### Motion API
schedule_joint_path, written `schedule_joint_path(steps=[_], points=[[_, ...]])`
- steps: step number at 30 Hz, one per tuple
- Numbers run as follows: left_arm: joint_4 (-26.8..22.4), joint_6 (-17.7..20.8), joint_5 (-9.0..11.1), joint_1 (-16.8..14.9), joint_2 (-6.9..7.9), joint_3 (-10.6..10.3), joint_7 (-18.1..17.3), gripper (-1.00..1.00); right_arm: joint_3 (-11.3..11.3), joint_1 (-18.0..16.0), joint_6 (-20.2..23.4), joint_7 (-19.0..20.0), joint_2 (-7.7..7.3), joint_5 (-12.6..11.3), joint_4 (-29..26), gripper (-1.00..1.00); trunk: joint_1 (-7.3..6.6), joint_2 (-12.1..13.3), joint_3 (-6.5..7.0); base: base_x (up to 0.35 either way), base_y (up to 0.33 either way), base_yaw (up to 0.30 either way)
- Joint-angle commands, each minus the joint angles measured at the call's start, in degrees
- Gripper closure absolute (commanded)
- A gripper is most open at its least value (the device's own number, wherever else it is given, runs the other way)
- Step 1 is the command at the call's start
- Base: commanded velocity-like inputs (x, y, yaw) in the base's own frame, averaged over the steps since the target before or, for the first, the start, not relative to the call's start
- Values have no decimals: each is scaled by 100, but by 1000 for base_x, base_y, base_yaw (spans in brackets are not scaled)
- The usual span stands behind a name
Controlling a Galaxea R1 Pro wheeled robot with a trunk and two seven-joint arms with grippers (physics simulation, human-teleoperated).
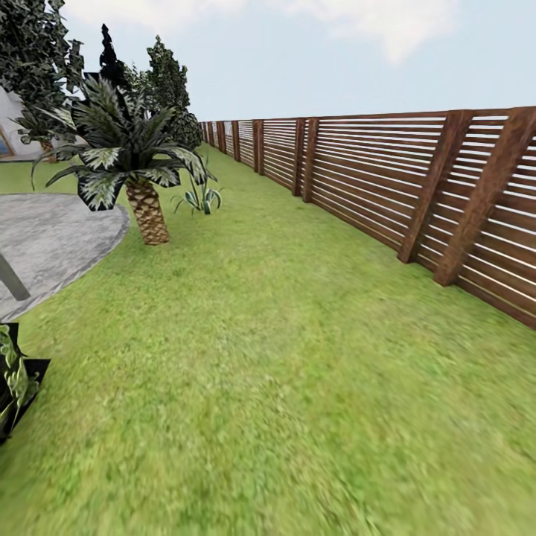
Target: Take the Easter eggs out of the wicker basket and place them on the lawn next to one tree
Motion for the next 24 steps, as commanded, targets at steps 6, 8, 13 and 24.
schedule_joint_path(steps=[6, 8, 13, 24], points=[[-4, -3, 7, 0, -1, 2, 1, -100, 9, -3, -19, -3, -25, -1, -5, -100, 3, -2, -4, 341, 0, 0], [-4, -3, 7, 0, -1, 2, 1, -100, 6, -3, -19, -3, -16, -4, -2, -100, 3, -2, -4, 341, 0, 0], [-4, -3, 7, 0, -1, 2, 1, -100, 4, -3, -19, -3, 1, 9, 0, -100, 3, -2, -4, 341, 0, 0], [-4, -3, 7, 0, -1, 2, 1, -100, -1, -3, -19, -3, -3, 7, -10, -100, 3, -2, -4, 341, 0, 0]])
